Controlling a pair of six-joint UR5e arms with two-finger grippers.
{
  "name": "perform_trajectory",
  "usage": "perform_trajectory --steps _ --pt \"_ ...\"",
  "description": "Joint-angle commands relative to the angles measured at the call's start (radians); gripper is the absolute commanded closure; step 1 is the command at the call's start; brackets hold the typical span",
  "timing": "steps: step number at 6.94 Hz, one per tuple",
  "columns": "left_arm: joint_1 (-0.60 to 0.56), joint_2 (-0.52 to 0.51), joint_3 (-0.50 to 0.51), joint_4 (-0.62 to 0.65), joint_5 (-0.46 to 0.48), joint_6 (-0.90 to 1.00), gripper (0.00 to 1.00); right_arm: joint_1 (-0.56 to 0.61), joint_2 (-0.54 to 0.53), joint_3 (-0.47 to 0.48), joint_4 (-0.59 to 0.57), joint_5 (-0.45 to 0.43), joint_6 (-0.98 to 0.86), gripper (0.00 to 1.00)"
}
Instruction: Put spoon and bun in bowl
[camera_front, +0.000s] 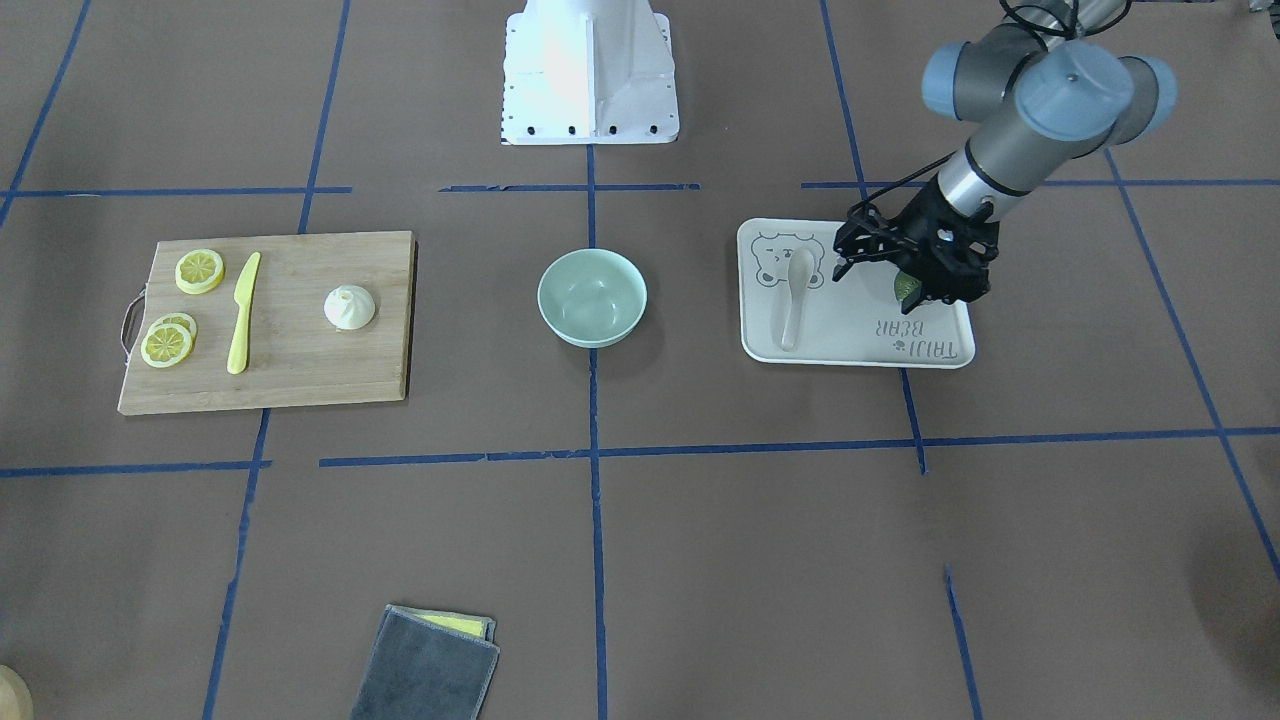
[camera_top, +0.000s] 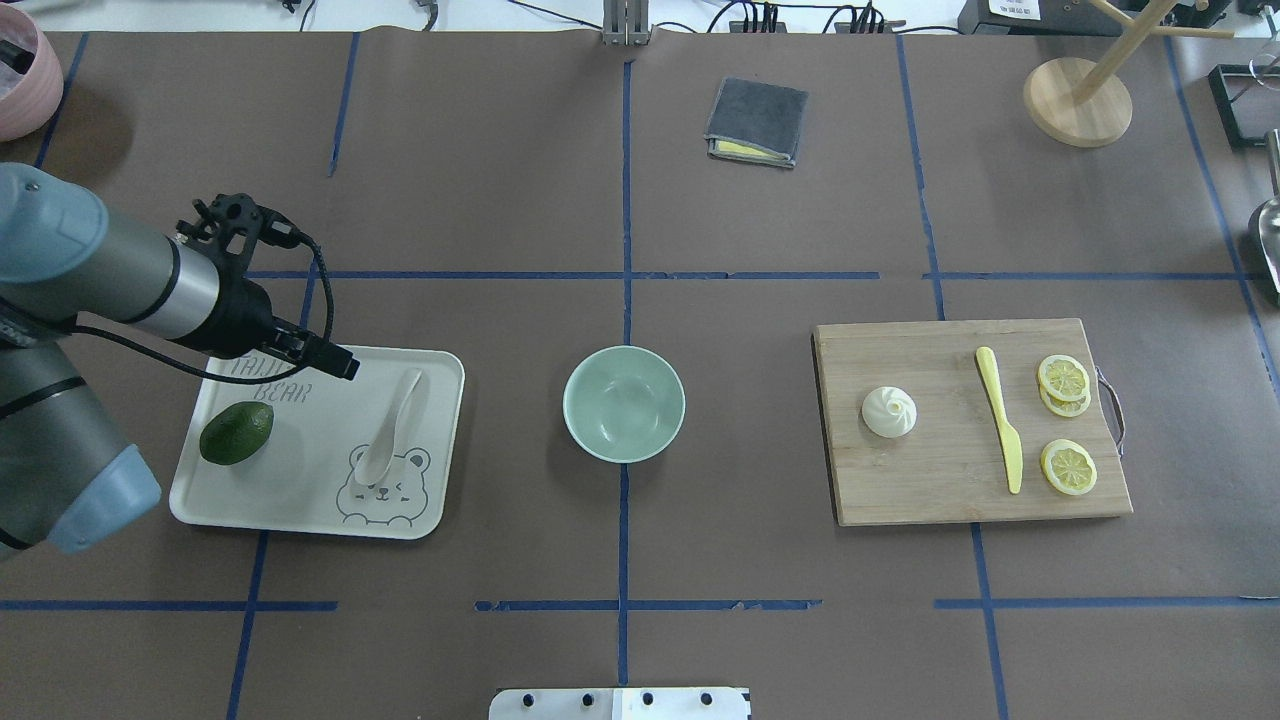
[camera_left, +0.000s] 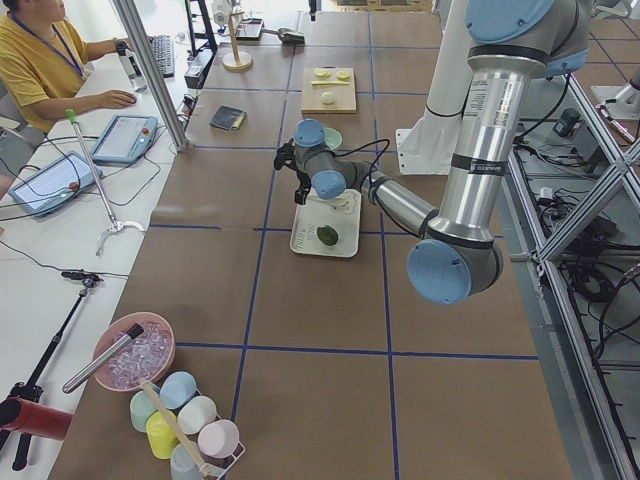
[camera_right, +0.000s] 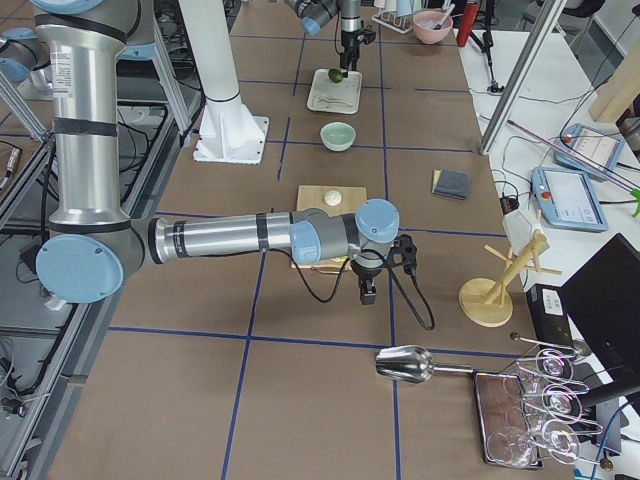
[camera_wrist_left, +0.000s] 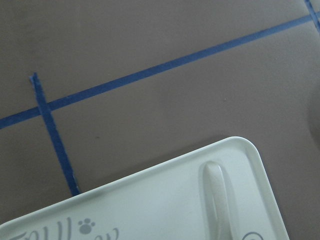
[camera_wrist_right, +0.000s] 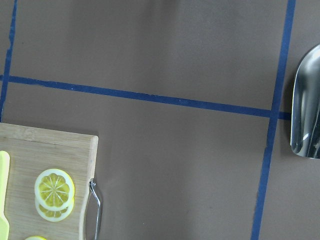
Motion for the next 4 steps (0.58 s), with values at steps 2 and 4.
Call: perform_trajectory --steps 2,4 --pt "0.09 -0.046 0.053 0.014 0.085 -0.049 0.0 -0.025 -0.005 0.001 0.004 0.003 0.002 0.0" --pt "0.119 -0.078 0.091 0.014 0.098 -0.05 0.02 -0.028 -0.004 0.001 0.004 0.001 0.002 0.0"
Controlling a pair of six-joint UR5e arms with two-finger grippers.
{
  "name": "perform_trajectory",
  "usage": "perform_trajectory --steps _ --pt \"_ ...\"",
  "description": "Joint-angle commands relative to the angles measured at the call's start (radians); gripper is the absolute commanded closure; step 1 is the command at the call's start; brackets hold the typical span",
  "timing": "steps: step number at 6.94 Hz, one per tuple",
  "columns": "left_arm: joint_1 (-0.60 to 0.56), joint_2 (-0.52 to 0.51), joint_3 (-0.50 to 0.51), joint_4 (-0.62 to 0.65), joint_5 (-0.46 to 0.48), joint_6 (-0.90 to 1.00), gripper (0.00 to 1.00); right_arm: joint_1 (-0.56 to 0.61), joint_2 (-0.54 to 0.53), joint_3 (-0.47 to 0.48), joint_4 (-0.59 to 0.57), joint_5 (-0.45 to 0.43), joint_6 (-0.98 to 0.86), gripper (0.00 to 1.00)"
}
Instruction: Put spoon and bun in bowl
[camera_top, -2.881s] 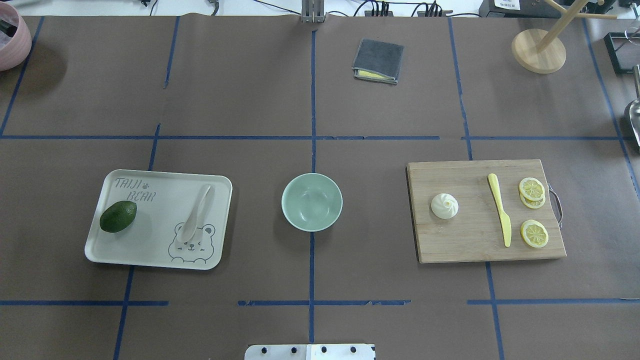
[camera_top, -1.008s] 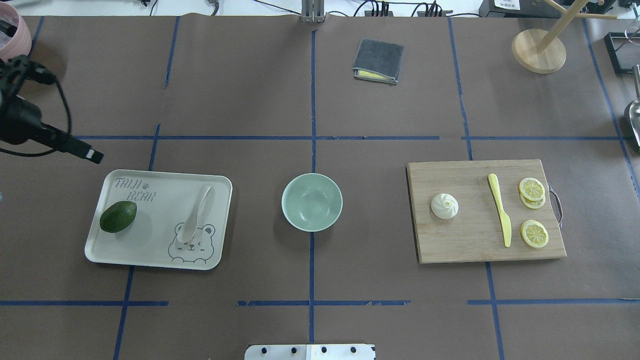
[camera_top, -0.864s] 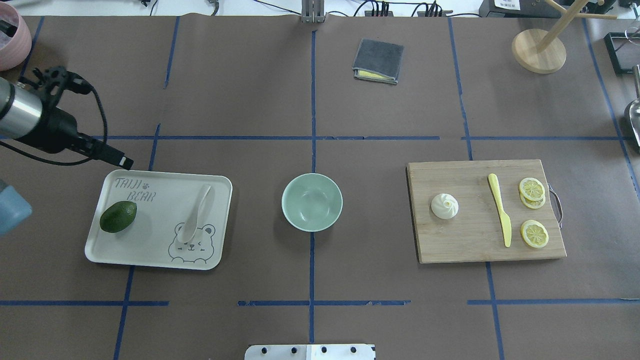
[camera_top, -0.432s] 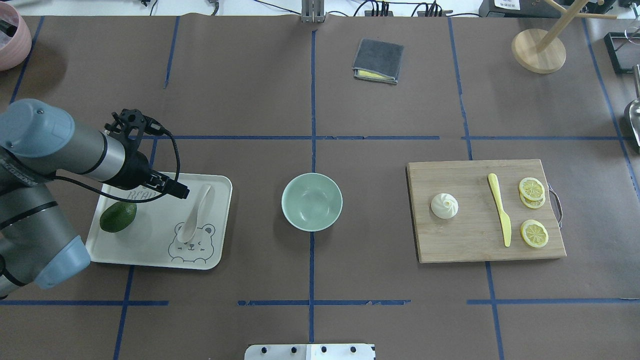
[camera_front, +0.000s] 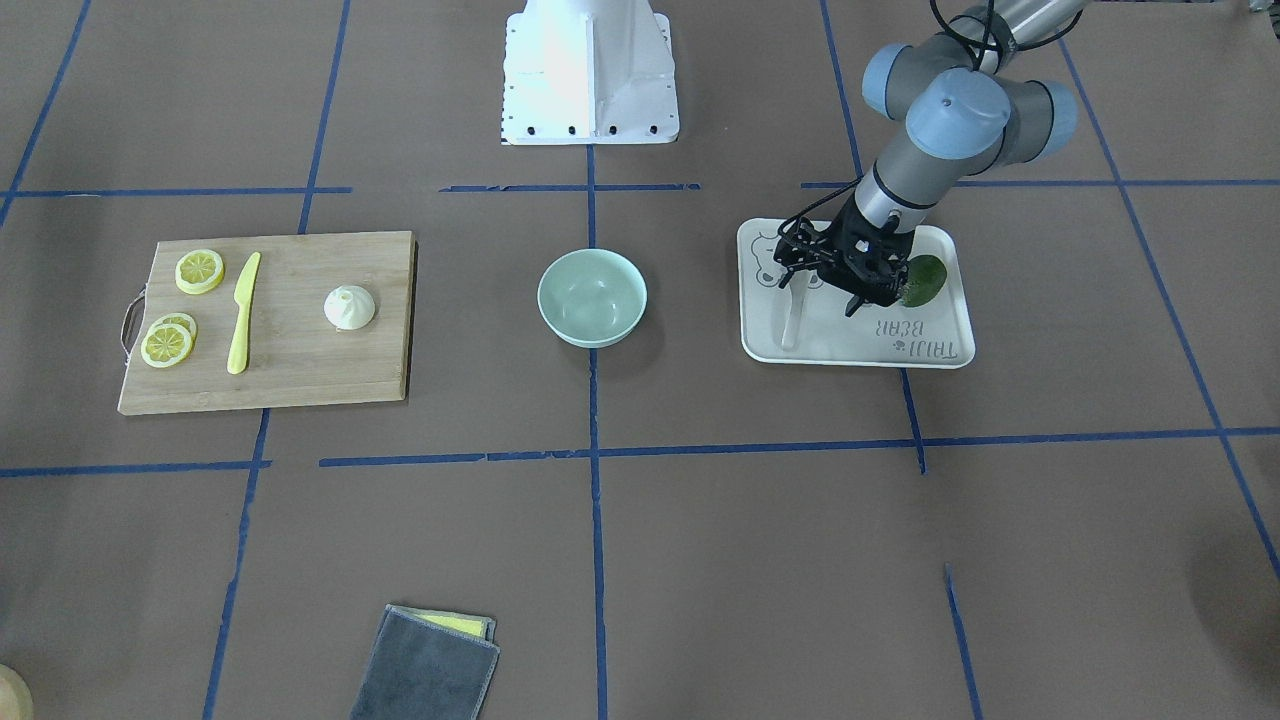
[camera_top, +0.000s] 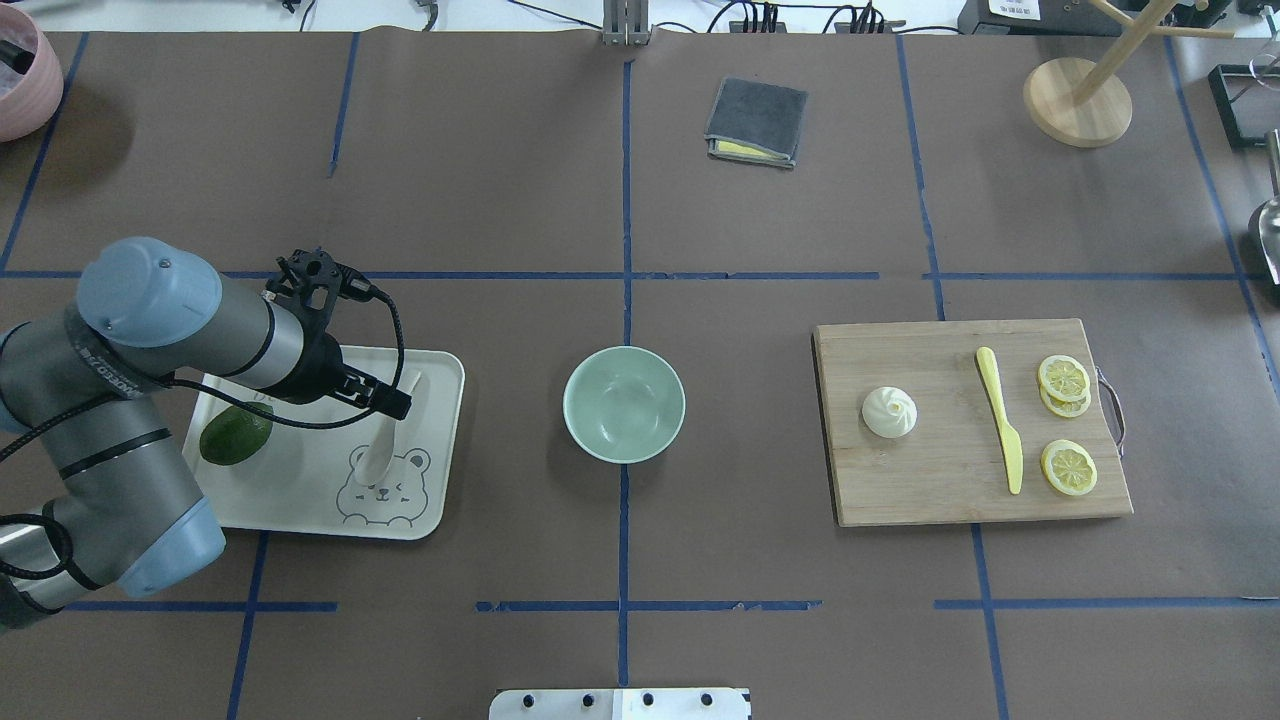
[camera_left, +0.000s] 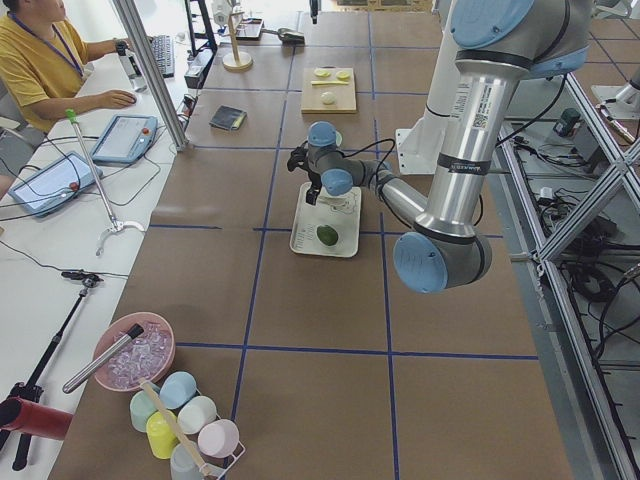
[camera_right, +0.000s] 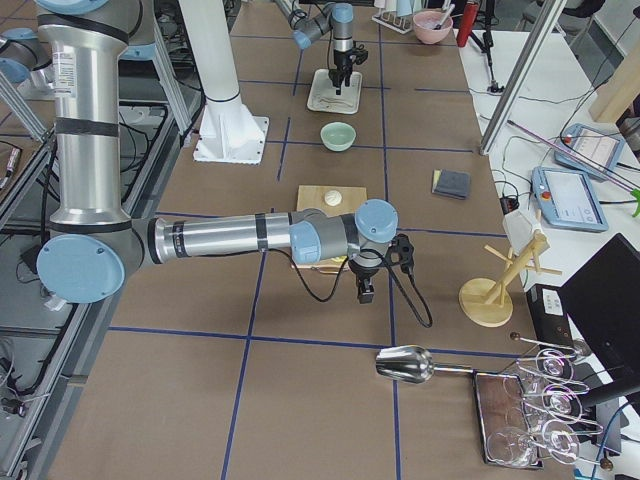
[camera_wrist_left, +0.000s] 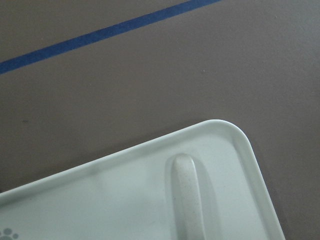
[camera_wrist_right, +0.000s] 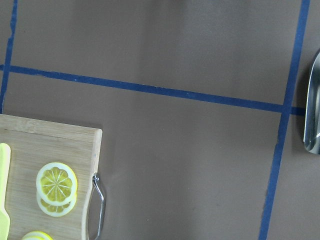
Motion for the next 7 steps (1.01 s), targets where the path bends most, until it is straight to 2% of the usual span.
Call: perform_trajectory --steps 1,2,3,6,7 --pt "0.025 -0.026 0.039 0.001 0.043 -0.003 0.11 -0.006 0.001 -0.001 -0.002 -0.002 0.0 0.0" --pt "0.036 -0.026 0.041 0.001 0.047 -0.003 0.24 -0.009 0.001 -0.003 -0.002 -0.002 0.0 0.0" --pt "0.037 -0.026 0.042 0.001 0.047 -0.003 0.41 -0.014 0.001 -0.003 -0.002 -0.002 0.0 0.0" --pt "0.037 -0.026 0.041 0.002 0.048 -0.003 0.66 -0.014 0.001 -0.001 0.0 -0.002 0.001 0.0" --pt "0.037 -0.027 0.041 0.008 0.048 -0.003 0.9 -0.014 0.001 -0.003 -0.002 -0.002 0.001 0.0"
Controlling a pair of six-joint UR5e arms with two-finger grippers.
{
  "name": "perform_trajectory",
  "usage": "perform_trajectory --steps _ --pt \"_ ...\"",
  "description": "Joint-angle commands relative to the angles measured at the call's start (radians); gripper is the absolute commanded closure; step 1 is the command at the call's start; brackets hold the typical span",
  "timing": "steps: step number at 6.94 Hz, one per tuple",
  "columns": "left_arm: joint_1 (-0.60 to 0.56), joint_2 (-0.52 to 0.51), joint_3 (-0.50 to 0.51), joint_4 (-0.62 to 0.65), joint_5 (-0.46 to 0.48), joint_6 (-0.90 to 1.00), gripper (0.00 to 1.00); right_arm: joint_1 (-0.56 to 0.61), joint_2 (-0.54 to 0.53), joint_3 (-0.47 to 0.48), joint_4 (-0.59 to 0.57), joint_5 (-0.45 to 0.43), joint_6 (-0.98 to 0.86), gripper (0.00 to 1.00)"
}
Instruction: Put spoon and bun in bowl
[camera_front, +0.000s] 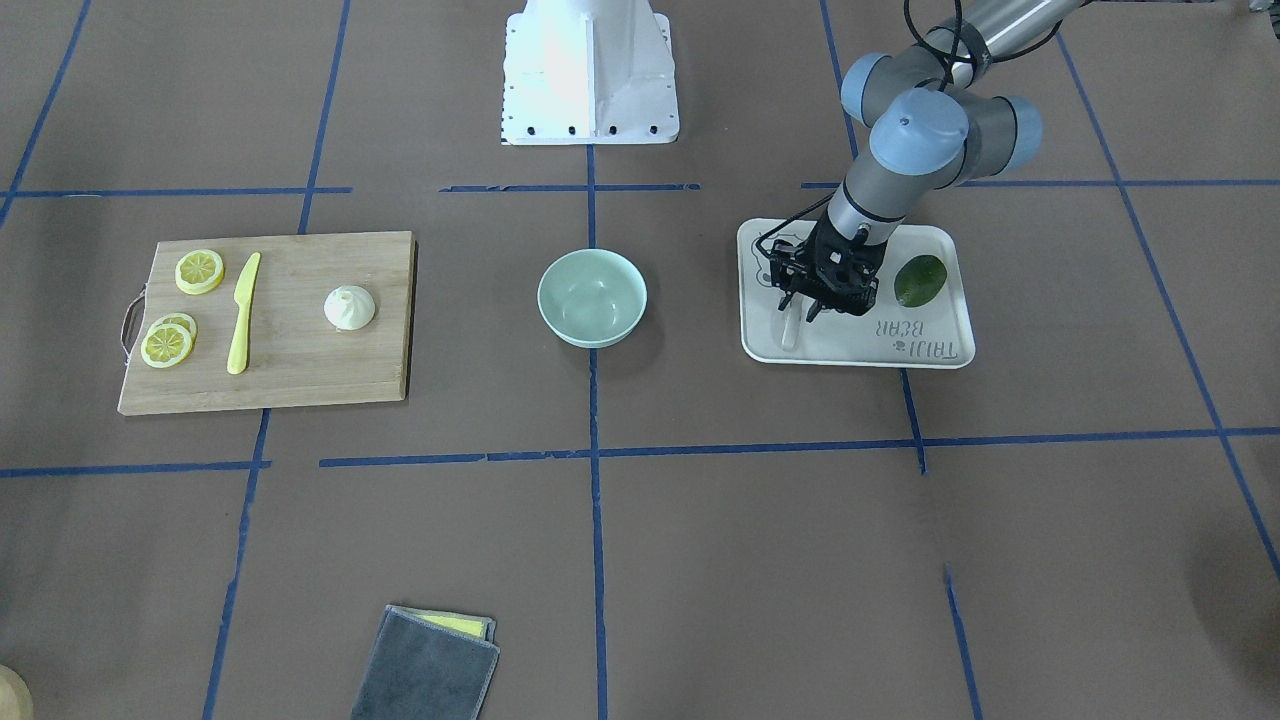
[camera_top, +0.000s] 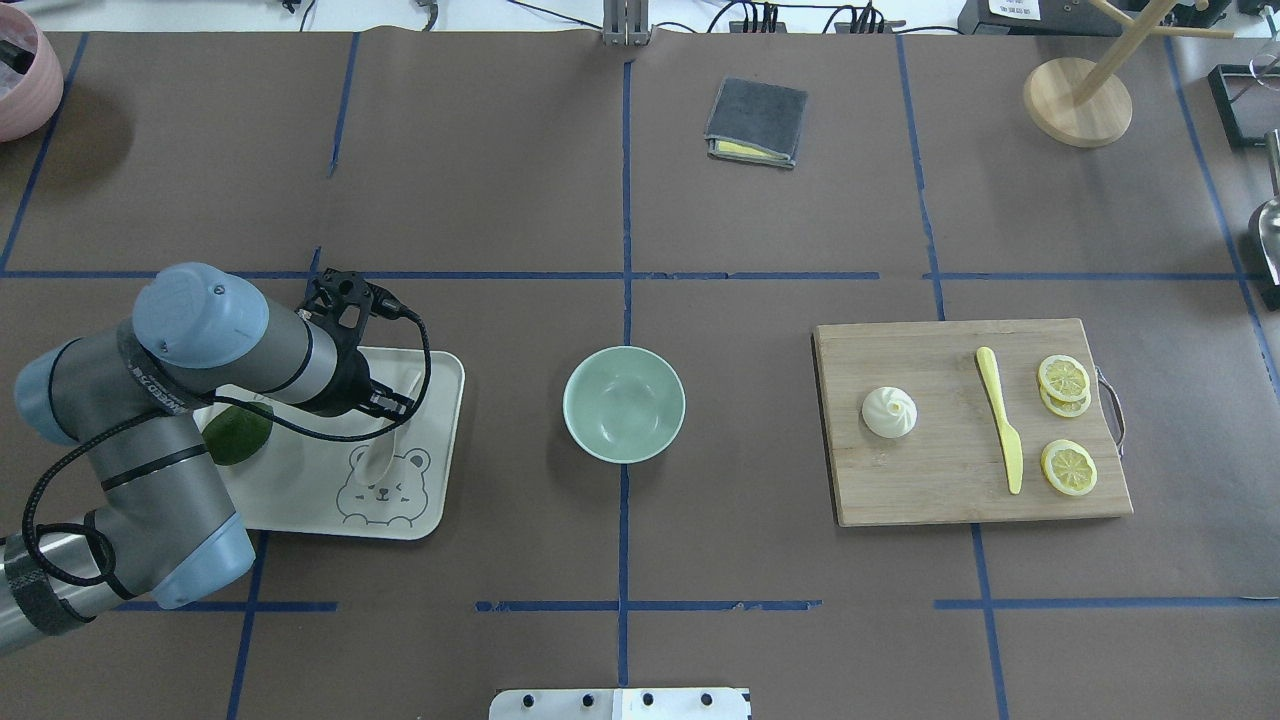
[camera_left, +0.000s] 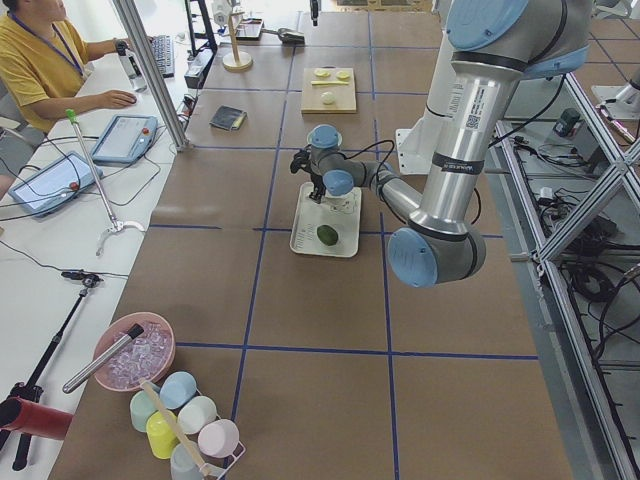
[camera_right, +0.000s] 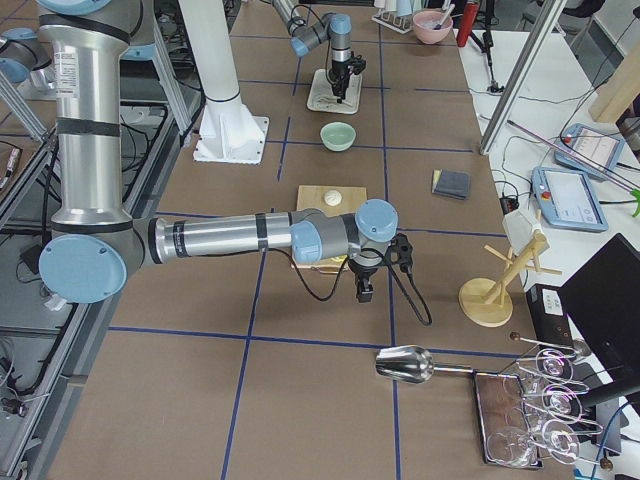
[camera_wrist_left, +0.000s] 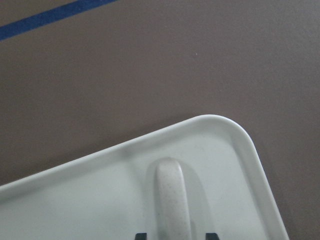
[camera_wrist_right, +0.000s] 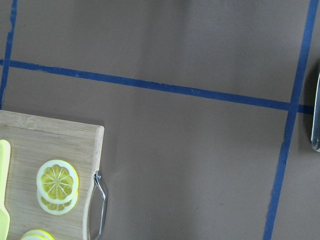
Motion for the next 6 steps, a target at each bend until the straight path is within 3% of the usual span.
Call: perform_trajectory --steps 1,4,6 --pt "0.0 -0.01 -0.002 0.021 0.0 0.0 1.0 0.0 0.0 0.002 -0.001 0.0 0.002 0.0" --pt "0.0 -0.114 -0.054 0.156 -0.001 -0.134 1.0 0.0 0.003 0.002 -0.001 0.0 0.002 0.0" --pt "0.005 -0.241 -0.036 0.154 0.0 -0.236 1.0 0.0 0.003 0.002 -0.001 0.002 0.002 0.0"
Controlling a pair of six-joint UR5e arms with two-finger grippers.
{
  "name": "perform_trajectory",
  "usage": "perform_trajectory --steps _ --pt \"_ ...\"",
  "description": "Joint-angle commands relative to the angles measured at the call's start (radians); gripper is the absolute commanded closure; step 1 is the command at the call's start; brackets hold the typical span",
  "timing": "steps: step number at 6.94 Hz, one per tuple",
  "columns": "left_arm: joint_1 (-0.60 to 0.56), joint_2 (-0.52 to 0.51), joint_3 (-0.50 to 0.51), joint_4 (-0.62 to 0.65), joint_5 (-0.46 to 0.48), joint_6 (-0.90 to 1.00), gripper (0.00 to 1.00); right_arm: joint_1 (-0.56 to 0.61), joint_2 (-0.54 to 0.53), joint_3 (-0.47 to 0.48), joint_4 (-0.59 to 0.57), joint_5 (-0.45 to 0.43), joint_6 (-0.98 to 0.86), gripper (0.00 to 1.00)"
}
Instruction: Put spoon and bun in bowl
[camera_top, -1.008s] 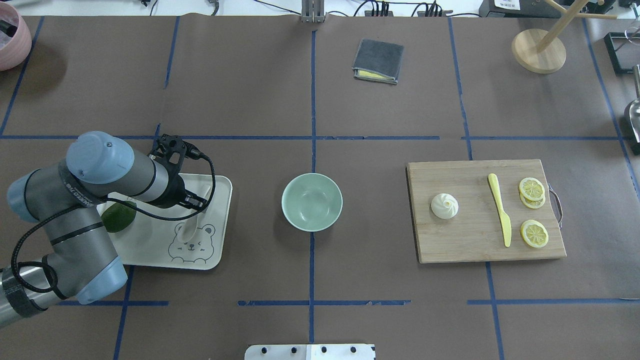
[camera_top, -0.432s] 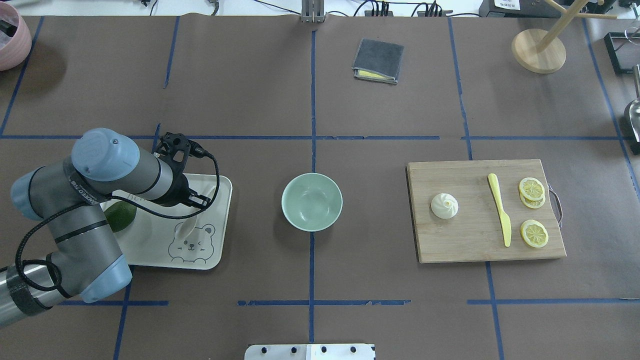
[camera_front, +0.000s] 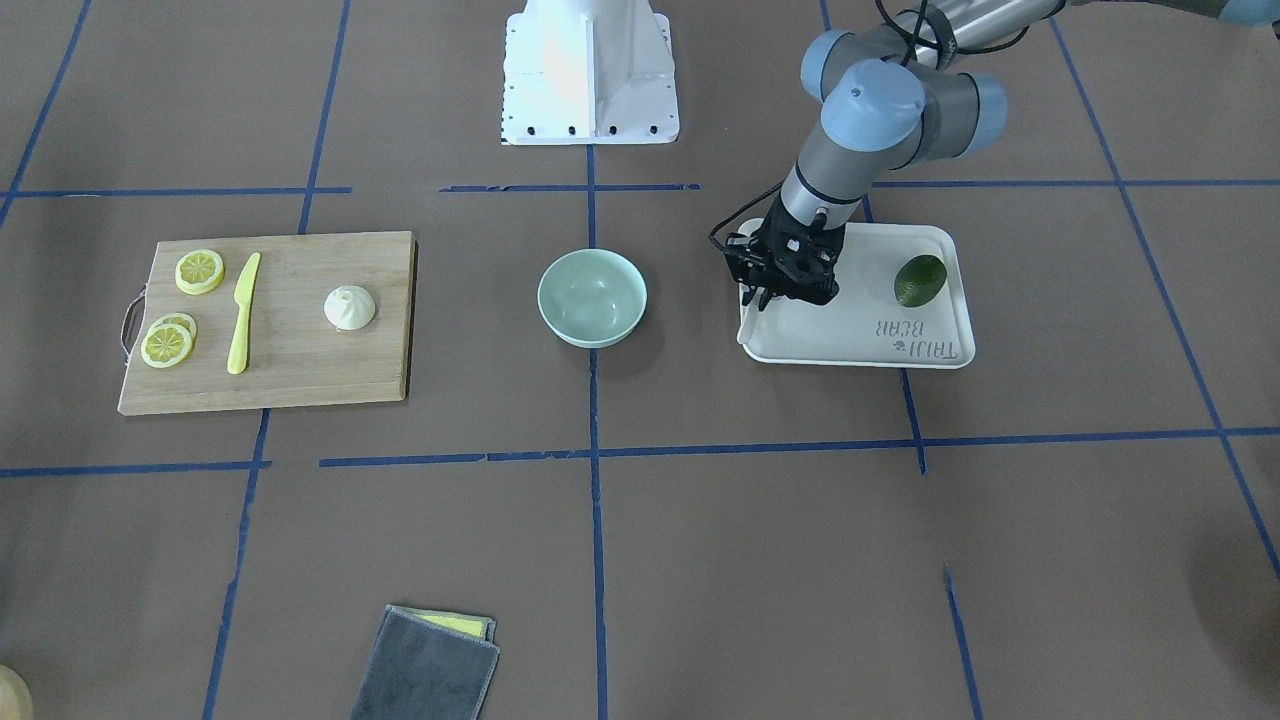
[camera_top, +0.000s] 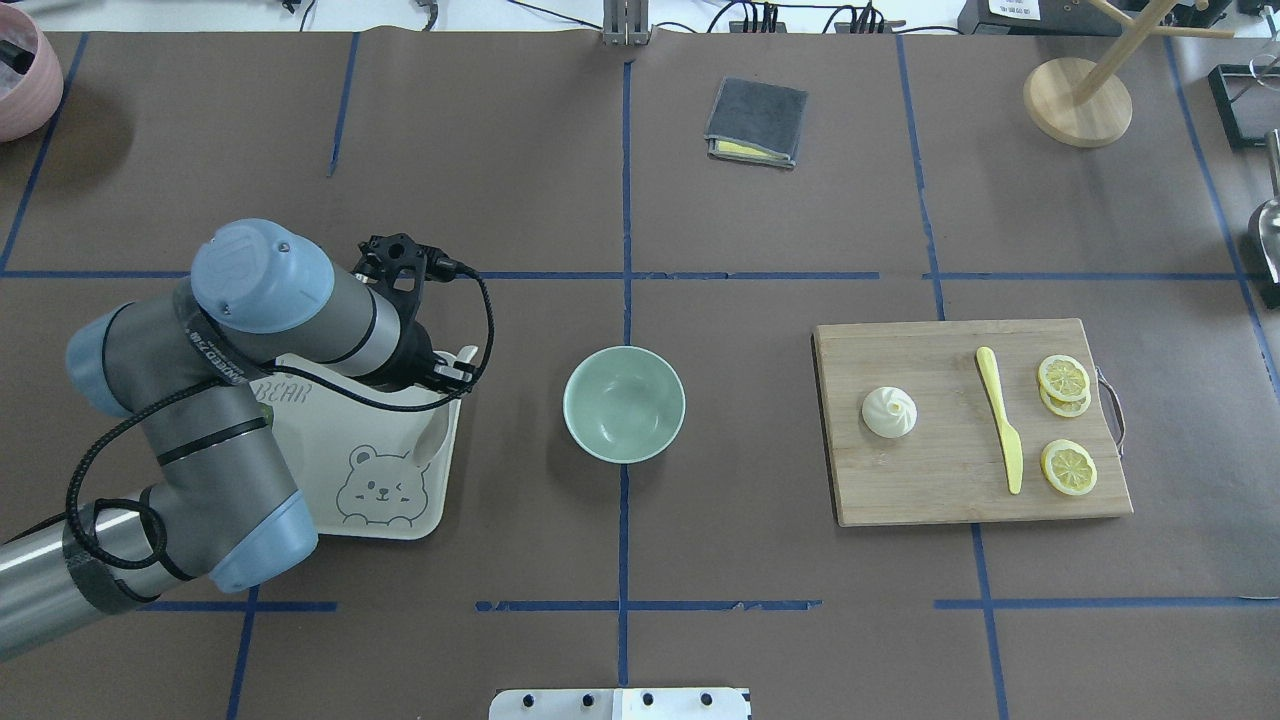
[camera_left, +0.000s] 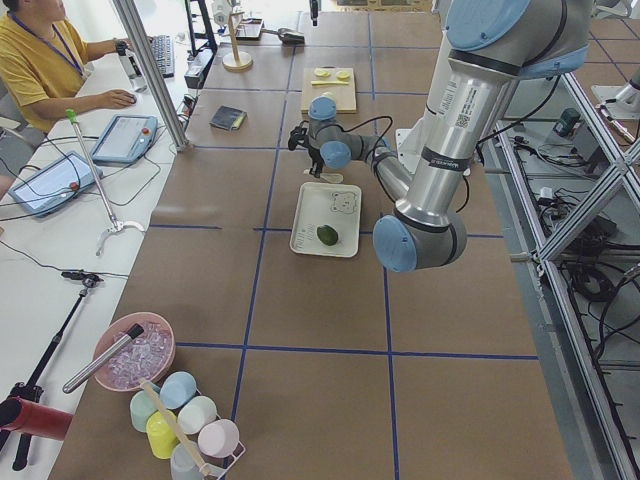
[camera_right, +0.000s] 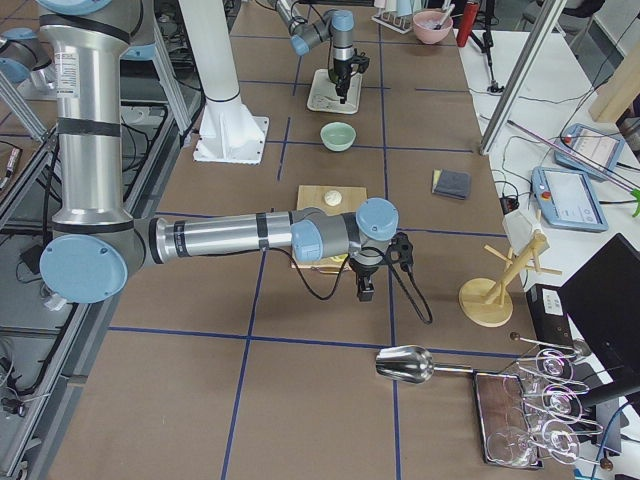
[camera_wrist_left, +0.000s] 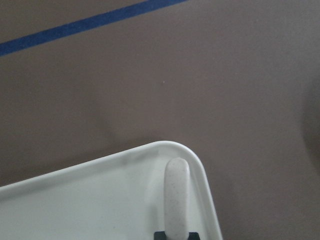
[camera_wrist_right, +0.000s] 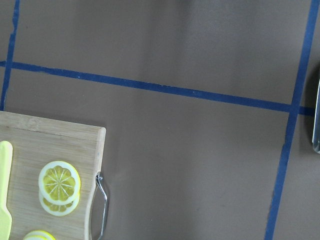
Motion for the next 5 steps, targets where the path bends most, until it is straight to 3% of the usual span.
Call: perform_trajectory --steps 1,2,4,5 --pt "0.019 -0.158 0.04 -0.006 0.049 -0.11 1.0 0.0 0.0 0.001 0.0 0.001 0.0 0.0" --pt "0.061 -0.234 0.092 -0.027 0.109 -0.15 1.0 -0.005 0.0 -0.001 0.0 0.001 0.0 0.0" --pt "0.073 -0.253 0.14 -0.13 0.175 -0.153 1.0 -0.012 0.0 -0.001 0.002 0.0 0.0 0.0" --pt "0.091 -0.248 0.148 -0.136 0.2 -0.152 0.89 -0.012 0.0 -0.001 0.002 0.0 0.0 0.0"
